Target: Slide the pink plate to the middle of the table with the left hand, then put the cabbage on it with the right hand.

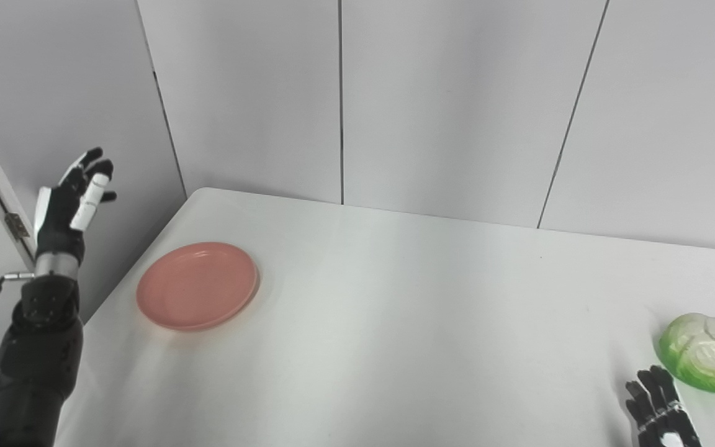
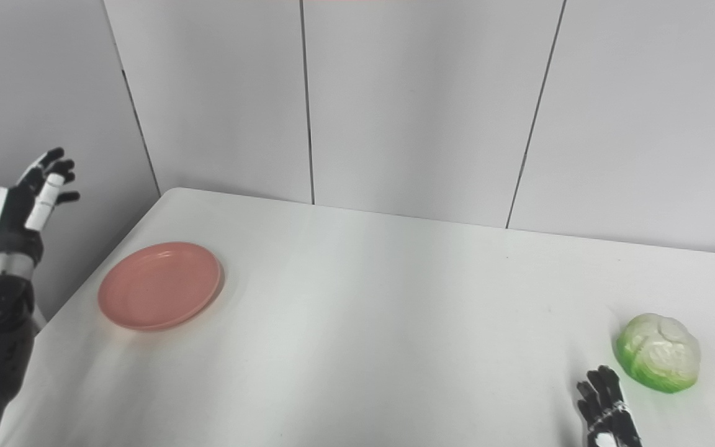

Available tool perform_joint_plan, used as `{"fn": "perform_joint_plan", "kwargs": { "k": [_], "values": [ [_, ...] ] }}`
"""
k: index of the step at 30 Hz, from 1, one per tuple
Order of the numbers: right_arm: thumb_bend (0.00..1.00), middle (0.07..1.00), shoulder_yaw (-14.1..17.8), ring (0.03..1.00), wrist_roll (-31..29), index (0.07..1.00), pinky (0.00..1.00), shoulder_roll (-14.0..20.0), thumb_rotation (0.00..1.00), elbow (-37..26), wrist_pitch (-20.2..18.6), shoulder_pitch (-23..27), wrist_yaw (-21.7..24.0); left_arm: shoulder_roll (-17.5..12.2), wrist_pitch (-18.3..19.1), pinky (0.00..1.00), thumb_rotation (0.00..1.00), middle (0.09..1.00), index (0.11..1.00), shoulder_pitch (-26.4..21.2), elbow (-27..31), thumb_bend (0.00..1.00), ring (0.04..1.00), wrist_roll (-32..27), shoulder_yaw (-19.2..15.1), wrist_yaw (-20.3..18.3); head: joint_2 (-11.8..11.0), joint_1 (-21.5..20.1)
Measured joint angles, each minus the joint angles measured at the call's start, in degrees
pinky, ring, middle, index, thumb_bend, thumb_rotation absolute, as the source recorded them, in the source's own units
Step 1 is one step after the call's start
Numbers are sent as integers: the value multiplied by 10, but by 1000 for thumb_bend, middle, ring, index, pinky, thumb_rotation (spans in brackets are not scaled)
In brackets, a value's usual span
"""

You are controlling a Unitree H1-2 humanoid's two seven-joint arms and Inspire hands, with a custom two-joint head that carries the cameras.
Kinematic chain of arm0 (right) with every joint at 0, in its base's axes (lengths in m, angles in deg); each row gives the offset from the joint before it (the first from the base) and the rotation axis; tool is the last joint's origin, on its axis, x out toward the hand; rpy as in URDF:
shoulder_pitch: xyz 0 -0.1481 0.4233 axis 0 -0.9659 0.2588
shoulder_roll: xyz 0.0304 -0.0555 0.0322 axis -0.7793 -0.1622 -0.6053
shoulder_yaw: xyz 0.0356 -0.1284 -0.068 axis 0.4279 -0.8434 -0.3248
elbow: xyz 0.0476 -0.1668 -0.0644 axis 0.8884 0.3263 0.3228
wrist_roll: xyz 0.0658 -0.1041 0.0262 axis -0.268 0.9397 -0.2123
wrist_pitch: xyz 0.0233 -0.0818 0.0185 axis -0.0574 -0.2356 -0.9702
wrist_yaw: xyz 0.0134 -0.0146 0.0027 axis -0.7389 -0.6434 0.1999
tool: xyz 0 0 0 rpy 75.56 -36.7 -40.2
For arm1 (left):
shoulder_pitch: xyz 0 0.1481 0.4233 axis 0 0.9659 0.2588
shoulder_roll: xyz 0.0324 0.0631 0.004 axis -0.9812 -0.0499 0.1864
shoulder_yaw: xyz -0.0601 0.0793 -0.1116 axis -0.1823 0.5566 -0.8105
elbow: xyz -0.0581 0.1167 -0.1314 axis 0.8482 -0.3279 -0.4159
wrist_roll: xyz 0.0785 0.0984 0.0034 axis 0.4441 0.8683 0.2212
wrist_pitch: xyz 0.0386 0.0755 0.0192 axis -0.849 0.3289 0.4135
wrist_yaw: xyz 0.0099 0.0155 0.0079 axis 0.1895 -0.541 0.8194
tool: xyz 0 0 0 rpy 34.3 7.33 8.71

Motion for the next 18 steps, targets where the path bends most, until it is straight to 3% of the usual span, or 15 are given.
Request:
{"fn": "perform_joint_plan", "kwargs": {
  "k": [7, 11, 18],
  "values": [
    [699, 971, 2, 967, -1, 967, 1000, 3, 776, -7, -12, -6, -4, 26, 8, 686, 773, 809, 827, 19, -17, 839, 791, -25, -3, -5, 7, -5],
    [716, 972, 1, 963, 0, 966, 1000, 2, 771, -13, -19, -6, -7, 26, 18, 697, 803, 828, 847, 23, -17, 760, 818, -22, 6, -4, 11, -11],
    [718, 967, -1, 961, 9, 962, 994, 0, 771, -28, -29, -13, -17, 55, 17, 664, 786, 807, 857, 52, -19, 794, 795, -11, 19, -2, 18, -18]
  ]
}}
